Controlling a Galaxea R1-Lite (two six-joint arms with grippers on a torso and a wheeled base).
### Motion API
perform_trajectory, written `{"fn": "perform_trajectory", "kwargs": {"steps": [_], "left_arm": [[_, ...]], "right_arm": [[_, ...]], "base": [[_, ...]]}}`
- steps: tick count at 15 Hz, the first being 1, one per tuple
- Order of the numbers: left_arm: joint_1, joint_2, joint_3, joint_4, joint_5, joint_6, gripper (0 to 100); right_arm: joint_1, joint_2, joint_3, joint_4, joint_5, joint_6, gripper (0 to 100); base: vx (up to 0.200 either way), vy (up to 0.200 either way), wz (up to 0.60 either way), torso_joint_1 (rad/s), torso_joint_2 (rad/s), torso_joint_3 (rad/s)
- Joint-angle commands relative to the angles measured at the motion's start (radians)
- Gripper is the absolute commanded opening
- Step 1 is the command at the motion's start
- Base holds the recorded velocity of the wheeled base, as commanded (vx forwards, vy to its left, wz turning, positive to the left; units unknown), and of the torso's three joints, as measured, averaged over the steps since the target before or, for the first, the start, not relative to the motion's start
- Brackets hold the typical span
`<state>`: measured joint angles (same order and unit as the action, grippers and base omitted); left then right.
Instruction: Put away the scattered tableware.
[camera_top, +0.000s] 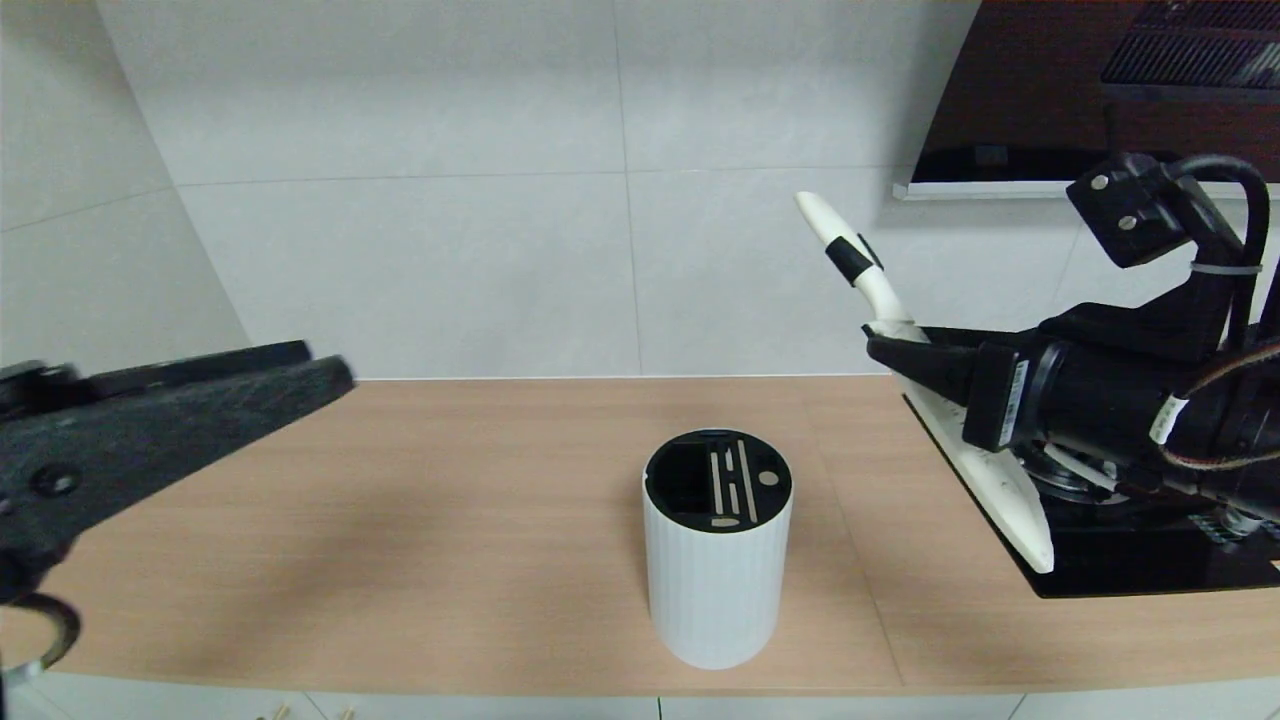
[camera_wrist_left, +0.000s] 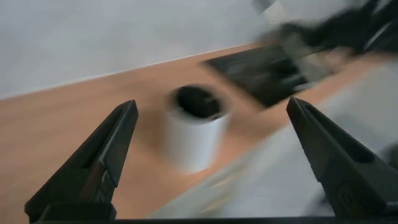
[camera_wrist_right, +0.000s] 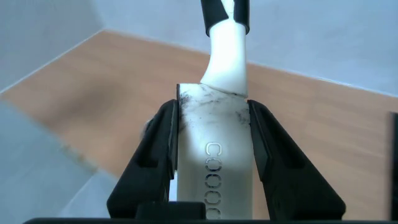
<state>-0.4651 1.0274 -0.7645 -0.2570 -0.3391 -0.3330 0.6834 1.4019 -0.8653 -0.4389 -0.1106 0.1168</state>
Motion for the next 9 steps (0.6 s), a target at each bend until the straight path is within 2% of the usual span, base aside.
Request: {"fn": "perform_trajectory", "kwargs": {"steps": [1, 2, 3, 4, 5, 9], "left_arm": [[-0.127, 0.223, 0.019, -0.151, 0.0, -0.149, 100], [-0.133, 0.238, 0.019, -0.172, 0.0, -0.17, 100], [-0.142, 0.319, 0.019, -0.298, 0.0, -0.31, 100], [-0.142, 0.319, 0.019, -0.298, 0.0, -0.31, 100], [-0.142, 0.382, 0.019, -0.395, 0.005, -0.416, 100], [-0.179, 0.468, 0.02, -0.479, 0.089, -0.422, 100]], "right_arm": [[0.094, 0.035, -0.003, -0.007, -0.007, 0.029, 0], [0.108, 0.043, -0.003, -0.012, -0.015, 0.04, 0], [0.16, 0.111, -0.017, -0.076, -0.087, 0.081, 0], [0.16, 0.111, -0.017, -0.076, -0.087, 0.081, 0], [0.196, 0.186, -0.017, -0.184, -0.173, 0.081, 0], [0.275, 0.206, -0.011, -0.218, -0.184, 0.083, 0]], "base": [[0.0, 0.0, 0.0, 0.0, 0.0, 0.0], [0.0, 0.0, 0.0, 0.0, 0.0, 0.0], [0.0, 0.0, 0.0, 0.0, 0.0, 0.0], [0.0, 0.0, 0.0, 0.0, 0.0, 0.0], [0.0, 0.0, 0.0, 0.0, 0.0, 0.0], [0.0, 0.0, 0.0, 0.0, 0.0, 0.0]]}}
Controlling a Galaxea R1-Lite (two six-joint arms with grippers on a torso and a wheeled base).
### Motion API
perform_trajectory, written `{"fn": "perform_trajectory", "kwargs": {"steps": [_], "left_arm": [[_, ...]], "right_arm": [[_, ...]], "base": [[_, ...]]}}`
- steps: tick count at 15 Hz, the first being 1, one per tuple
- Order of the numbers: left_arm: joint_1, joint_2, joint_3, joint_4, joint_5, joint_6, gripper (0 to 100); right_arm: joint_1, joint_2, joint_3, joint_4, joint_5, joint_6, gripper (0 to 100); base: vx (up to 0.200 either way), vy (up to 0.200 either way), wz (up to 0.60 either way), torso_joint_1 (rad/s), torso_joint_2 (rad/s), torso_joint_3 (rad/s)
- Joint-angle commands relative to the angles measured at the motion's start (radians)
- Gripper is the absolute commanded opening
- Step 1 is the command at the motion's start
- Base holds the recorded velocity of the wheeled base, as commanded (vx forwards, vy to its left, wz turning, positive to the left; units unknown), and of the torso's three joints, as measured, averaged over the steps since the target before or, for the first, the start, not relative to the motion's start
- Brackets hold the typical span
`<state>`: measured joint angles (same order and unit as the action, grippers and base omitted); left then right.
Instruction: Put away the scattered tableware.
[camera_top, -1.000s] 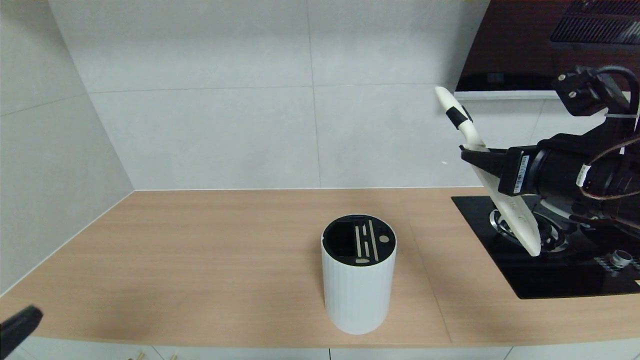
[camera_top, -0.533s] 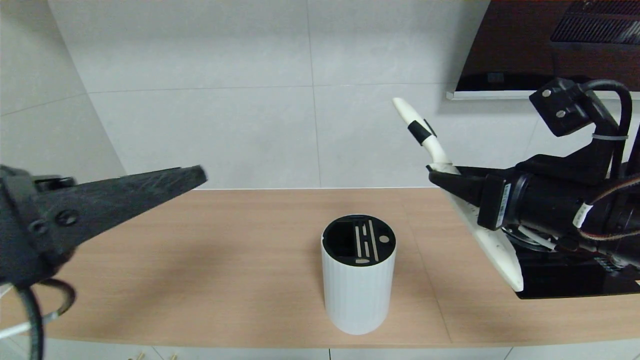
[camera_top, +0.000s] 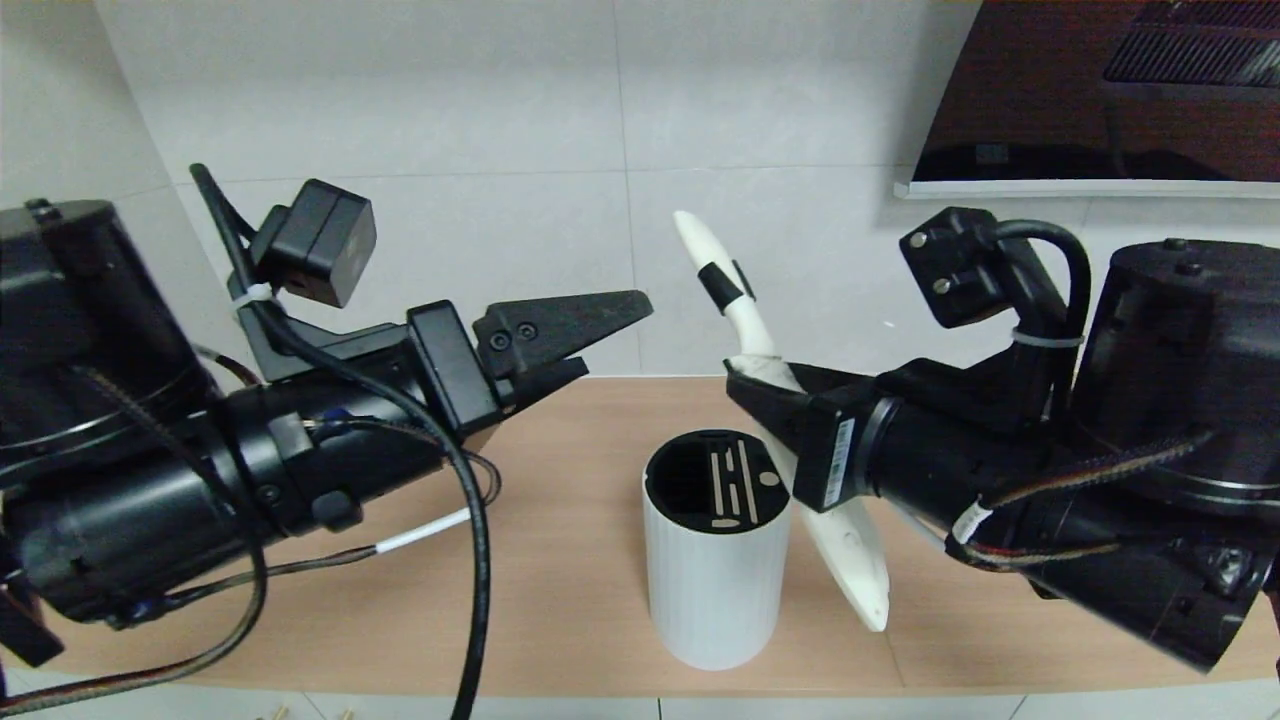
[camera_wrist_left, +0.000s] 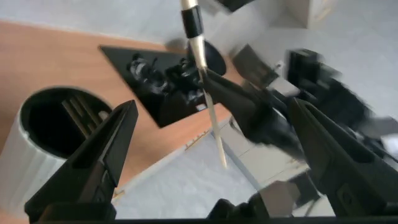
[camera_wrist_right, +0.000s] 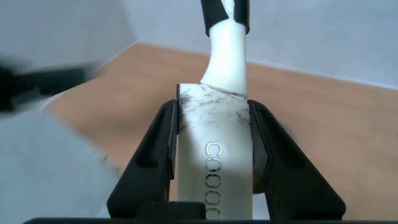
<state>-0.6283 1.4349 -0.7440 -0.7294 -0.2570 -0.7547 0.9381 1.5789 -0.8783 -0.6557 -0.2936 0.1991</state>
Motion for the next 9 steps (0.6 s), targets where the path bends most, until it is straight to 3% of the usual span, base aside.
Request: {"fn": "perform_trajectory", "kwargs": {"steps": [1, 3, 9], "left_arm": [[-0.03, 0.085, 0.0, -0.047, 0.033, 0.0, 100], [-0.057, 0.131, 0.011, -0.12, 0.093, 0.001, 100], [-0.06, 0.142, 0.022, -0.153, 0.097, 0.003, 100]], "right_arm": [[0.028, 0.036, 0.002, -0.001, 0.001, 0.002, 0], [0.038, 0.05, 0.004, -0.001, 0.001, 0.008, 0], [0.096, 0.05, 0.013, -0.001, 0.001, 0.016, 0]], "base": [[0.0, 0.0, 0.0, 0.0, 0.0, 0.0], [0.0, 0.0, 0.0, 0.0, 0.0, 0.0], [0.0, 0.0, 0.0, 0.0, 0.0, 0.0]]}}
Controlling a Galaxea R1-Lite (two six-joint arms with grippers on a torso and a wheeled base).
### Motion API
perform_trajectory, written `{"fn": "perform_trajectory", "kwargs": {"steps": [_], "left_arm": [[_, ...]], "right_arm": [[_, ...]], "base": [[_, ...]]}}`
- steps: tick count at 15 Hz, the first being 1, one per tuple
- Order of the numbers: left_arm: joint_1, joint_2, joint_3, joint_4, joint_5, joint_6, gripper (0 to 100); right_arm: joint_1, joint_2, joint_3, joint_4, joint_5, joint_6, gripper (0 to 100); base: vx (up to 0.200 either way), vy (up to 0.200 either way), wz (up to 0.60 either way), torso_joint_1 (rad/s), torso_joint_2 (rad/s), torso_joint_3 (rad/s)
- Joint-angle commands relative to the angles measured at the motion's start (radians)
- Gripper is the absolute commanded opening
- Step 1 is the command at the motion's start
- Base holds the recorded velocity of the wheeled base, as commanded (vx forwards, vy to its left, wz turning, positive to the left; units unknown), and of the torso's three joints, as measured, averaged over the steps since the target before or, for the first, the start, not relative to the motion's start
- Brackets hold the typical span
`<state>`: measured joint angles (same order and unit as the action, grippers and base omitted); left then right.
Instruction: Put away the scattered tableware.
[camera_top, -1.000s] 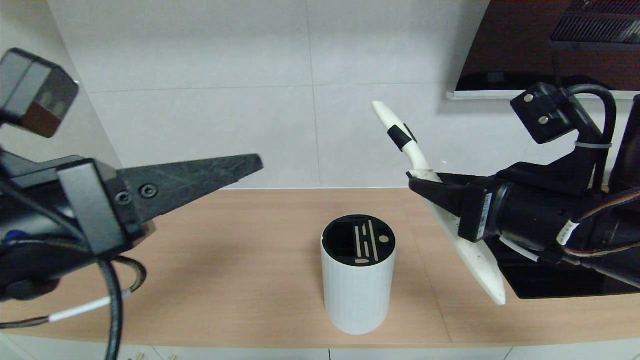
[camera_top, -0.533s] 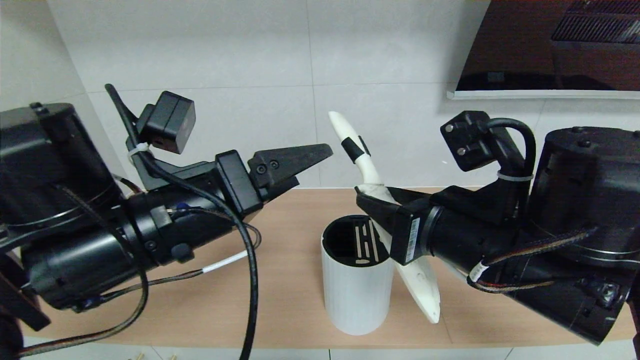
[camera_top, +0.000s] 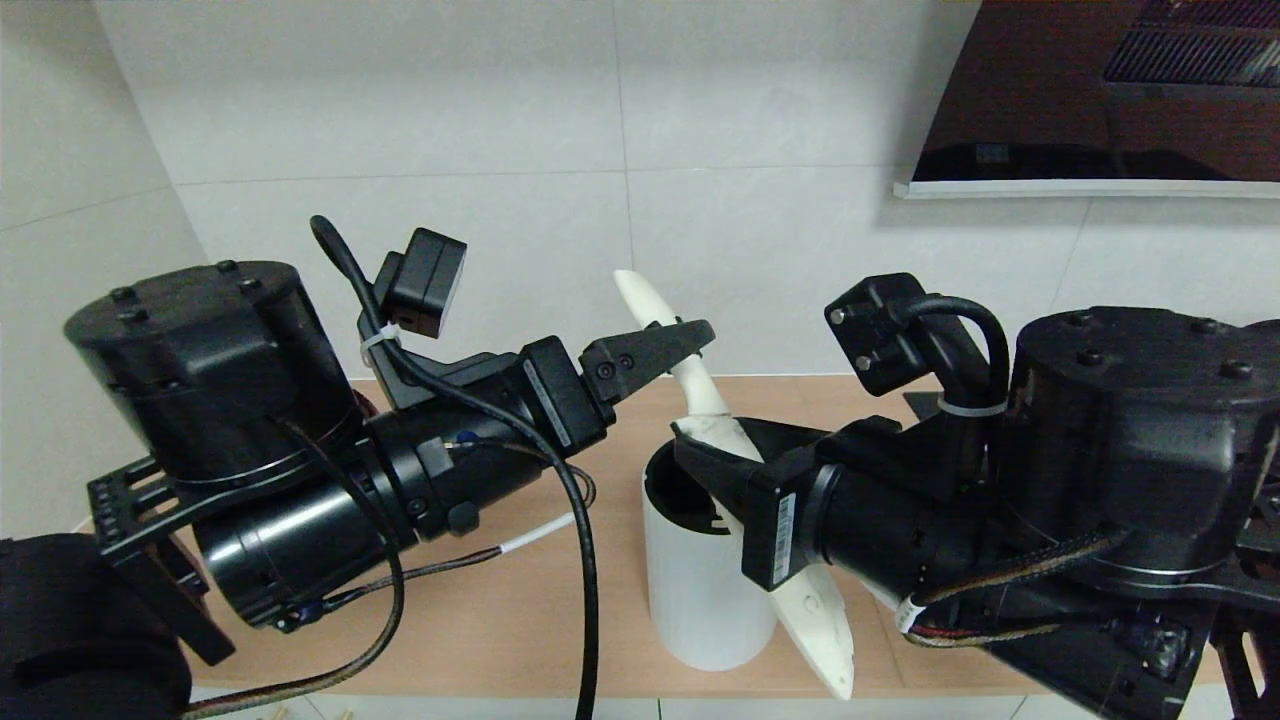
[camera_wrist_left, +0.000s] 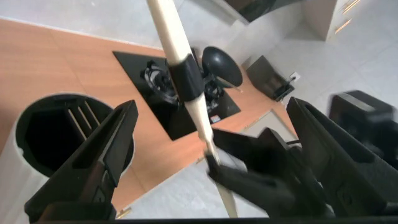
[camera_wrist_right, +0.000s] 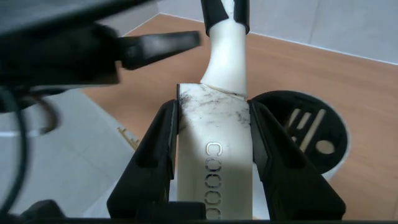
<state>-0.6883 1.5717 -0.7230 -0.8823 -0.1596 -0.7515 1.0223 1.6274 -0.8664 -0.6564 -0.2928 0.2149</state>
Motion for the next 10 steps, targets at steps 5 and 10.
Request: {"fn": "perform_trajectory", "kwargs": {"steps": [5, 10], "left_arm": [[-0.004, 0.008, 0.0, 0.0, 0.0, 0.0, 100], [-0.005, 0.01, 0.002, 0.0, 0.0, 0.0, 0]], "right_arm": [[0.019, 0.0, 0.012, 0.0, 0.001, 0.0, 0], [0.038, -0.003, 0.015, 0.0, 0.0, 0.0, 0]], "base": [[0.0, 0.0, 0.0, 0.0, 0.0, 0.0], [0.0, 0.0, 0.0, 0.0, 0.0, 0.0]]}}
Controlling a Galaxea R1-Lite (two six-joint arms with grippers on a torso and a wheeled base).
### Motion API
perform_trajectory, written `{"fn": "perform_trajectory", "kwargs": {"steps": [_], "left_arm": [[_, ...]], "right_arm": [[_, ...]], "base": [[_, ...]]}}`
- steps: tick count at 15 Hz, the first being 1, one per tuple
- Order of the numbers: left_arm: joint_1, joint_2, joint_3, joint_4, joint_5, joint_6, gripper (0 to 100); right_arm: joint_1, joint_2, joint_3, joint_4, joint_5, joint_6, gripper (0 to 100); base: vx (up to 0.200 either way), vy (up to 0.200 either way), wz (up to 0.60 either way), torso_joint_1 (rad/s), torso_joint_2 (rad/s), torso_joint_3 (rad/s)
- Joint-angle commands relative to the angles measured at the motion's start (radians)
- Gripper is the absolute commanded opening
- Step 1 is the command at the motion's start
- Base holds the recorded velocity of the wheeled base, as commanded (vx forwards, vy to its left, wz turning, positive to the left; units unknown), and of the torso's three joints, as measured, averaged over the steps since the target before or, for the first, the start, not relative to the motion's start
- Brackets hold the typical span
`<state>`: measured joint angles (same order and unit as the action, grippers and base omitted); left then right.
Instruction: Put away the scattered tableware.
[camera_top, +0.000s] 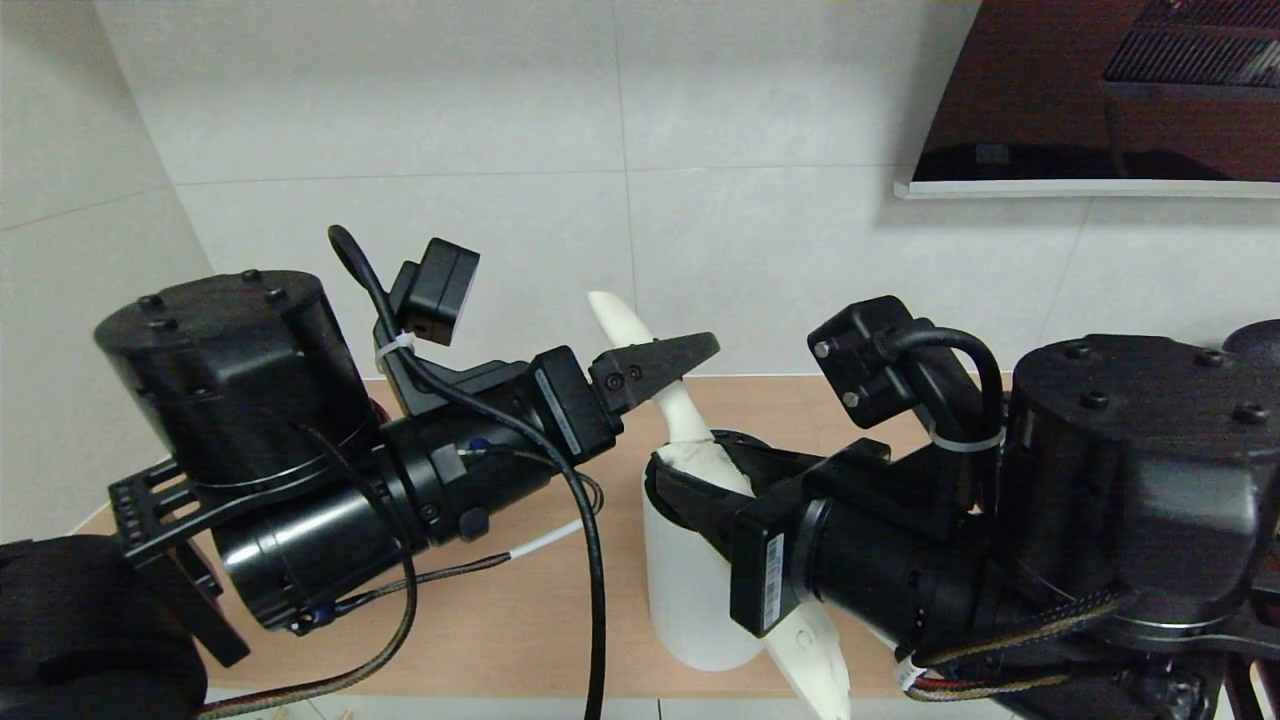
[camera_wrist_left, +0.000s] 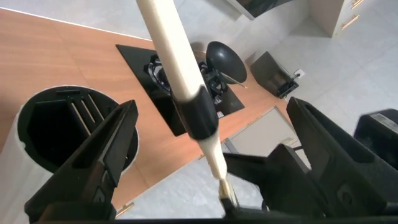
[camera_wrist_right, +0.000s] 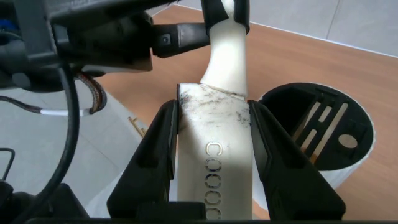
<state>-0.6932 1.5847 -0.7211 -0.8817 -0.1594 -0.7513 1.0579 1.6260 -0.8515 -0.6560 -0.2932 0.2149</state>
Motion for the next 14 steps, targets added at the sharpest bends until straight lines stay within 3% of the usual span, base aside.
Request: {"fn": "perform_trajectory", "kwargs": {"steps": [1, 13, 14], "left_arm": [[0.0, -0.003, 0.003, 0.0, -0.002, 0.0, 0], [0.0, 0.003, 0.005, 0.0, -0.002, 0.0, 0], [0.0, 0.003, 0.005, 0.0, -0.002, 0.0, 0]], "right_arm": [[0.002, -0.003, 0.0, -0.001, 0.0, 0.0, 0], [0.002, -0.015, 0.002, -0.001, -0.001, 0.0, 0], [0.002, -0.015, 0.002, -0.001, -0.001, 0.0, 100]], "base": [[0.0, 0.0, 0.0, 0.0, 0.0, 0.0], [0.0, 0.0, 0.0, 0.0, 0.0, 0.0], [0.0, 0.0, 0.0, 0.0, 0.0, 0.0]]}}
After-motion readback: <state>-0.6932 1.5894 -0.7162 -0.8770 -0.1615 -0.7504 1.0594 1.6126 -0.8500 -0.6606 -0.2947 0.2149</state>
